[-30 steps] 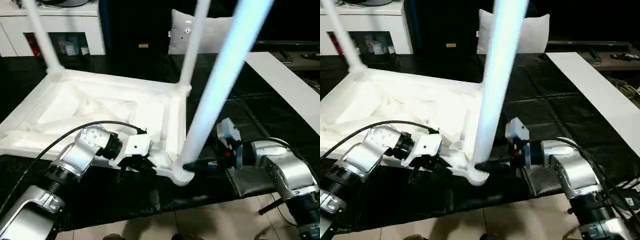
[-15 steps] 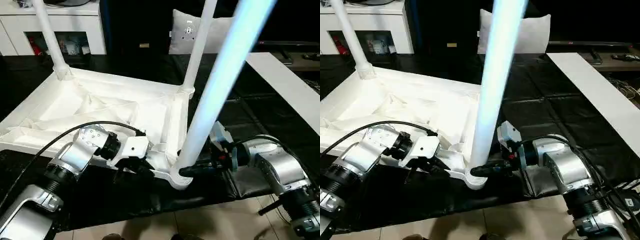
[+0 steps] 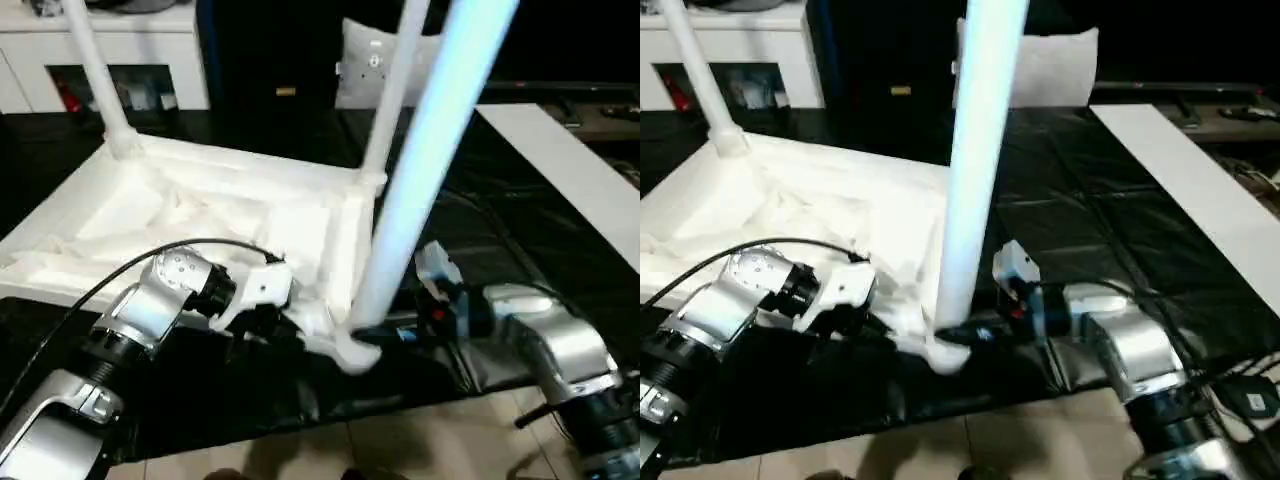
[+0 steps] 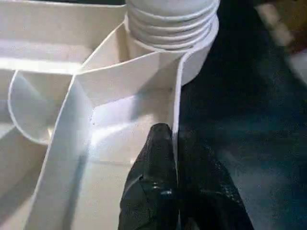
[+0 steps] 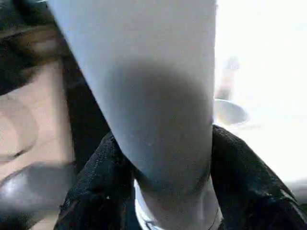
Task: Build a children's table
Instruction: Rotate leg to tighten
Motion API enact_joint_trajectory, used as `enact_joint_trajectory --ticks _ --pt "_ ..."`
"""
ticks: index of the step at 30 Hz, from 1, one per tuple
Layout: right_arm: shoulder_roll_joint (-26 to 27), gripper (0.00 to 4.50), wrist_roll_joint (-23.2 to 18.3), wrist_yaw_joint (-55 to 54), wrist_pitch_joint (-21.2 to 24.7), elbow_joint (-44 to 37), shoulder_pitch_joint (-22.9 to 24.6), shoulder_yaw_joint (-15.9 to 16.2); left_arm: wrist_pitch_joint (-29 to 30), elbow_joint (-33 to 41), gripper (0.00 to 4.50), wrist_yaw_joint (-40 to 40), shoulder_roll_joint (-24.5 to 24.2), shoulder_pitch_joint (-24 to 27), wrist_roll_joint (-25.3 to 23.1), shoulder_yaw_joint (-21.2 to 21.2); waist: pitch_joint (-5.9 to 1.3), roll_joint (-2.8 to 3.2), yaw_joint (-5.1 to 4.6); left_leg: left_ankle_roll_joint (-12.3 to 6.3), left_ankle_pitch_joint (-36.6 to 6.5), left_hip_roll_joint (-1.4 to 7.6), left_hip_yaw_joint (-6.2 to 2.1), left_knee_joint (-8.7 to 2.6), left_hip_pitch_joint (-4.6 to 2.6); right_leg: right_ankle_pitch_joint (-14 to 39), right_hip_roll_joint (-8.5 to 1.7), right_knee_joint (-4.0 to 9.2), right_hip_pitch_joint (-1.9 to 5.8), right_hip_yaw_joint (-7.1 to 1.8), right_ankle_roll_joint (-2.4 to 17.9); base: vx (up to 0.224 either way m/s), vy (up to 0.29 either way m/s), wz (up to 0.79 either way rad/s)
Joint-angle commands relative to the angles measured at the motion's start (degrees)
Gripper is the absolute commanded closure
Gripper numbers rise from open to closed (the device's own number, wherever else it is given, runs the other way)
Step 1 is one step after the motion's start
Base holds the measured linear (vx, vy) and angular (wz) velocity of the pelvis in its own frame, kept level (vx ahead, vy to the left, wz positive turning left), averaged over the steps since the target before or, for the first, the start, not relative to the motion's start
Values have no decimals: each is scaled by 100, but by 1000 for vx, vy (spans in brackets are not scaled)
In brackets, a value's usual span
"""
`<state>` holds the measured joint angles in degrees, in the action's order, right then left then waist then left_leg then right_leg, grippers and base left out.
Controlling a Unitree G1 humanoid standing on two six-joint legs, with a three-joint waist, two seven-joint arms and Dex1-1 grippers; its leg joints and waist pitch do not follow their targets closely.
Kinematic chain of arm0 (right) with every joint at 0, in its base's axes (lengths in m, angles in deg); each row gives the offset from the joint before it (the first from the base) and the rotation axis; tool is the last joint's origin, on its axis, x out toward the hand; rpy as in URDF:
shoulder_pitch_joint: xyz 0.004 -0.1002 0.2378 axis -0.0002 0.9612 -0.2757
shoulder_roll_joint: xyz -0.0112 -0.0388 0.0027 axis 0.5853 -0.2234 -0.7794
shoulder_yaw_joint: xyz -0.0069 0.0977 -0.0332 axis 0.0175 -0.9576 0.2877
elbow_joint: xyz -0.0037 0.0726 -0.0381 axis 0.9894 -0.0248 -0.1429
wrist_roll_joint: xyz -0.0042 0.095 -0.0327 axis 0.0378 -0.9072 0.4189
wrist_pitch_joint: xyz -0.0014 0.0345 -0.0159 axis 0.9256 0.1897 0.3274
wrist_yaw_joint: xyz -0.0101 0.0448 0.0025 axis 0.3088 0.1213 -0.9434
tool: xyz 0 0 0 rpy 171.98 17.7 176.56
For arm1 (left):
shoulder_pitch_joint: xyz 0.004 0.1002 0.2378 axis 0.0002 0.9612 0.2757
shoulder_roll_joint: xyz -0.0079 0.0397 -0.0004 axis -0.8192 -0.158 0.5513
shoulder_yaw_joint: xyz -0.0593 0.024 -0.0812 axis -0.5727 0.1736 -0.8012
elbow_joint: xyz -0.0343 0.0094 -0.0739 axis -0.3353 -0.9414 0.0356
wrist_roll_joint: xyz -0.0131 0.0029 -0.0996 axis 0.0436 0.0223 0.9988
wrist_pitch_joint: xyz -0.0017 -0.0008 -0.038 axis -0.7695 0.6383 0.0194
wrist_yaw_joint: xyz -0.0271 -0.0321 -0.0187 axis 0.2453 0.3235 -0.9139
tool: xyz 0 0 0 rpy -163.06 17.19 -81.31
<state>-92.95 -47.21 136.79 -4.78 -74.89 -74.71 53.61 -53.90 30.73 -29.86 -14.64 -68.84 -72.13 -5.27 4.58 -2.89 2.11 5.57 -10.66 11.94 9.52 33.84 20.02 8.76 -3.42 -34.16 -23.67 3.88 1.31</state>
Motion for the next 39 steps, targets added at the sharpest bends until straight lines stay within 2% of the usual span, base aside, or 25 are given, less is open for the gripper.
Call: enact_joint_trajectory --ticks 1,2,3,4,5,6,7,8,10,11,12,16,18,21,22,23,25,26,28,29,31,32,35,38,39 --pt "438 250 218 -942 280 121 -91 181 396 255 450 572 528 -59 56 105 -312 -17 -35 12 -1544 34 -40 -403 18 3727 -407 615 270 -166 324 0 0 0" --pt "647 251 368 -1402 288 222 -138 117 567 255 450 819 651 -87 -4 84 -313 4 -95 49 -1559 30 -52 -409 43 3777 -397 625 266 -156 244 0 0 0" --pt "882 252 456 -1869 339 345 -203 13 744 218 450 1090 813 -134 -34 39 -311 21 -116 49 -1610 25 -63 -408 24 3833 -399 655 248 -142 221 0 0 0" --pt "1189 252 607 -2538 338 545 -314 -133 942 134 450 1515 1078 -215 -85 -49 -306 17 -184 53 -1736 4 -73 -385 -4 3940 -389 694 215 -115 196 0 0 0" --pt "1189 252 607 -2538 338 545 -314 -133 942 134 450 1515 1078 -215 -85 -49 -313 36 -238 40 -1789 1 -80 -380 -20 3902 -386 706 207 -99 236 0 0 0" --pt "1507 252 706 -3185 341 811 -462 -281 1129 18 450 1986 1402 -316 -107 -157 -321 43 -252 16 -1800 -4 -84 -376 -14 3852 -386 724 220 -93 237 0 0 0" --pt "1507 252 706 -3185 341 811 -462 -281 1129 18 450 1986 1402 -316 -107 -157 -318 55 -275 10 -1819 8 -84 -384 -27 3761 -384 722 211 -94 282 0 0 0" --pt "1892 252 789 -3952 214 1111 -655 -452 1333 -131 450 2653 1852 -452 -141 -305 -313 49 -312 -45 -1911 8 -84 -389 -43 3601 -360 735 189 -89 330 0 0 0" --pt "1997 252 848 -4107 94 1176 -723 -448 1363 -161 450 2831 2000 -493 -165 -320 -292 45 -339 -84 -2087 -18 -87 -375 -79 3723 -348 784 171 -46 281 0 0 0" --pt "2007 219 852 -4116 60 1180 -729 -450 1361 -165 450 2844 2012 -497 -170 -318 -305 52 -342 -144 -2095 -16 -99 -385 -55 3675 -362 786 214 -39 254 0 0 0" --pt "2041 198 865 -4147 -65 1196 -750 -458 1350 -177 450 2895 2056 -513 -188 -314 -305 52 -345 -170 -2074 -4 -103 -403 -26 3607 -369 776 233 -45 254 0 0 0" --pt "2089 175 848 -4106 -257 1139 -745 -566 1271 -164 450 2845 2025 -522 -280 -269 -313 75 -328 -258 -1943 21 -85 -438 -16 3194 -378 732 231 -109 427 0 0 0" --pt "2048 147 808 -3979 -396 1007 -659 -686 1198 -89 450 2670 1881 -464 -316 -250 -320 83 -315 -265 -1901 32 -71 -446 -19 2988 -375 708 229 -139 514 0 0 0" --pt "1757 127 697 -3605 -570 717 -433 -742 1012 -26 450 2343 1568 -330 -328 -207 -352 76 -271 -337 -1655 52 -54 -456 13 2605 -392 651 280 -186 623 0 0 0" --pt "1581 102 598 -3374 -641 606 -339 -747 894 -17 450 2193 1437 -274 -312 -184 -360 84 -268 -353 -1519 61 -39 -454 17 2345 -384 613 275 -204 749 0 0 0" --pt "1553 102 584 -3338 -648 589 -325 -749 879 -15 450 2169 1417 -265 -308 -181 -369 53 -258 -365 -1467 62 -38 -454 24 2293 -372 604 300 -199 764 0 0 0" --pt "1304 92 451 -2921 -741 453 -208 -774 591 -10 450 1872 1238 -191 -262 -140 -380 60 -227 -411 -1333 61 -8 -435 35 2153 -382 576 297 -223 859 0 0 0" --pt "1295 69 446 -2904 -746 448 -204 -775 577 -11 450 1859 1231 -188 -260 -138 -376 48 -206 -441 -1295 56 20 -420 31 2143 -378 576 282 -237 858 0 0 0" --pt "900 58 321 -2254 -802 381 -128 -806 258 -31 450 1393 1034 -112 -153 -104 -380 13 -176 -476 -1244 48 33 -405 43 2196 -376 564 287 -250 829 0 0 0" --pt "715 49 274 -1969 -802 357 -107 -807 226 -49 450 1241 949 -97 -134 -86 -383 32 -105 -491 -1202 51 55 -391 -4 2357 -385 572 262 -255 776 0 0 0" --pt "228 39 78 -1021 -775 220 -24 -689 -178 -128 450 743 711 -89 -87 24 -402 20 -35 -568 -901 66 54 -404 47 2049 -375 518 325 -264 770 0 0 0" --pt "86 27 35 -765 -731 180 -5 -632 -228 -146 450 630 653 -94 -85 53 -387 29 4 -591 -874 79 59 -413 37 1990 -367 516 300 -253 796 0 0 0" --pt "-53 13 -2 -525 -677 140 14 -573 -279 -155 450 524 602 -99 -81 79 -396 34 1 -527 -869 102 48 -422 30 1918 -375 490 299 -243 892 0 0 0" --pt "-622 13 -40 446 -666 177 -52 -279 -553 -140 450 -149 347 -143 -5 242 -402 32 -2 -524 -920 117 45 -421 -3 1668 -365 455 297 -253 1073 0 0 0" --pt "-642 13 -43 487 -668 182 -59 -266 -569 -140 450 -176 336 -146 -6 252 -393 34 10 -538 -969 114 44 -418 -8 1701 -371 462 294 -251 1090 0 0 0"
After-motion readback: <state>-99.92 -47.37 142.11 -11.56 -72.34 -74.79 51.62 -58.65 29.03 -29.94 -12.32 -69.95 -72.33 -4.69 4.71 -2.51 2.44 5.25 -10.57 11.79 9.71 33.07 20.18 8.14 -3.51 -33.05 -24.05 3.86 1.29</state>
